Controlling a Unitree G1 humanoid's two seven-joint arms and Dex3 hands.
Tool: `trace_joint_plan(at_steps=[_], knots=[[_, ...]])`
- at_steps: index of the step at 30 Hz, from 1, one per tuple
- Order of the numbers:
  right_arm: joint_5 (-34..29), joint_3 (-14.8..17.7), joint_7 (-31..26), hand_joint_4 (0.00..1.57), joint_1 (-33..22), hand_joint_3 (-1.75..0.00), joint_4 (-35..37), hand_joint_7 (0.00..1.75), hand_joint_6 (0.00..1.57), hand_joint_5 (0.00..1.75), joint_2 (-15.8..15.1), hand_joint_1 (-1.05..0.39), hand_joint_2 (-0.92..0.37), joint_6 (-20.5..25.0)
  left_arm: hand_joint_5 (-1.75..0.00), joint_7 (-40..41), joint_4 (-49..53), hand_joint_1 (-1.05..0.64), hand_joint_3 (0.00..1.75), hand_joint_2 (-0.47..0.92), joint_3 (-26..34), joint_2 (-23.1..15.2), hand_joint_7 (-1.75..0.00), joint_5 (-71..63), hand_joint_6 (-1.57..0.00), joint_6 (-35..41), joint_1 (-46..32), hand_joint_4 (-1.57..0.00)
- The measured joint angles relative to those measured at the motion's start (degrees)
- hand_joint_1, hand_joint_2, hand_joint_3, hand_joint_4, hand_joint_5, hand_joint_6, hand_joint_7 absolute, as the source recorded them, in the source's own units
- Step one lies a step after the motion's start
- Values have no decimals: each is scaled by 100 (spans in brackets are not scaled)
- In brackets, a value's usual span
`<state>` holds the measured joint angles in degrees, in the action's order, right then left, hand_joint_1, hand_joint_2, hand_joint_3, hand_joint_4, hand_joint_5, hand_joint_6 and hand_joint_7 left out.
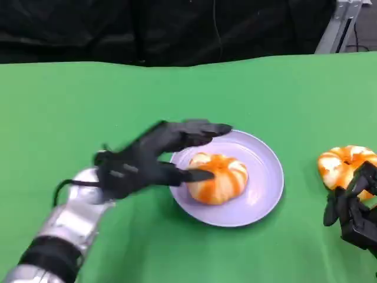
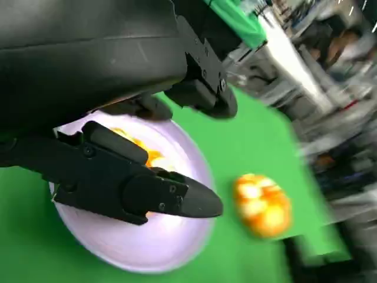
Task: Grasp the bread from the table and place it into the plate.
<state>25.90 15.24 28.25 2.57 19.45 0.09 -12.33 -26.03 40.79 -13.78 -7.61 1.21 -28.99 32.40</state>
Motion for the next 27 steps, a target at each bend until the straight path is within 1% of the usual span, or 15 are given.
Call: trace_joint_plan(at_steps=[1,2,3,4,5,6,7,8,9,11,13,17,19,22,27], knots=[[0,1,-2,93,2,-145,1,170,78,175,0,-5,-43,4,-45,-337,-107,-26,16,92,220,0,-14,444,-98,136,-133,-88],[0,1,-2,93,5,-145,2,170,78,175,-2,-5,-43,5,-58,-656,-247,-22,19,92,449,2,-13,891,-102,339,-291,-85],[0,5,-1,93,10,-144,8,170,78,175,-5,-5,-43,5,-77,-947,-369,-16,27,92,665,6,-15,1293,-110,550,-447,-86],[0,7,4,93,20,-144,22,171,78,175,-9,-5,-43,5,-89,-1219,-496,-14,34,91,884,14,-17,1690,-113,795,-608,-84],[0,13,5,93,29,-144,40,171,78,175,-13,-5,-43,5,-103,-1441,-594,-13,43,89,1069,27,-24,2029,-116,1024,-750,-84],[0,16,7,93,44,-144,64,171,78,175,-15,-5,-43,4,-111,-1637,-693,-13,53,85,1251,43,-38,2350,-112,1272,-903,-83],[0,20,8,93,52,-144,82,171,77,175,-16,-5,-43,4,-132,-1789,-768,-7,85,71,1400,59,-75,2591,-107,1502,-1040,-89],[1,18,15,93,67,-144,105,171,77,175,-16,-4,-43,4,-141,-1891,-869,-6,102,63,1524,61,-95,2772,-103,1735,-1179,-92],[2,19,26,93,84,-144,124,171,77,175,-17,-4,-43,4,-148,-1951,-983,-5,112,58,1656,61,-110,2966,-101,1994,-1334,-93],[11,28,37,93,107,-144,144,171,77,175,-23,-4,-43,4,-164,-1956,-1137,-5,112,58,1869,51,-130,3185,-96,2488,-1602,-90],[11,32,40,93,125,-144,153,171,77,175,-30,-4,-44,4,-172,-2102,-1133,-8,112,57,2094,44,-140,3460,-92,3013,-1788,-89],[11,40,40,93,127,-143,159,171,77,175,-39,-4,-45,4,-175,-2661,-700,-13,111,53,2495,33,-142,3859,-90,3707,-1924,-86],[15,47,46,93,127,-143,161,171,78,175,-39,-3,-45,7,-175,-2893,-385,-15,109,55,2639,30,-143,3946,-88,3970,-1909,-84],[21,62,46,93,127,-143,160,171,78,175,-39,-3,-45,11,-175,-3158,-8,-16,106,55,2759,29,-144,3954,-86,4178,-1868,-82],[23,63,45,93,117,-140,132,169,78,175,-39,-3,-45,21,-175,-3523,520,-17,99,58,2857,23,-144,3737,-86,4090,-1666,-81]])
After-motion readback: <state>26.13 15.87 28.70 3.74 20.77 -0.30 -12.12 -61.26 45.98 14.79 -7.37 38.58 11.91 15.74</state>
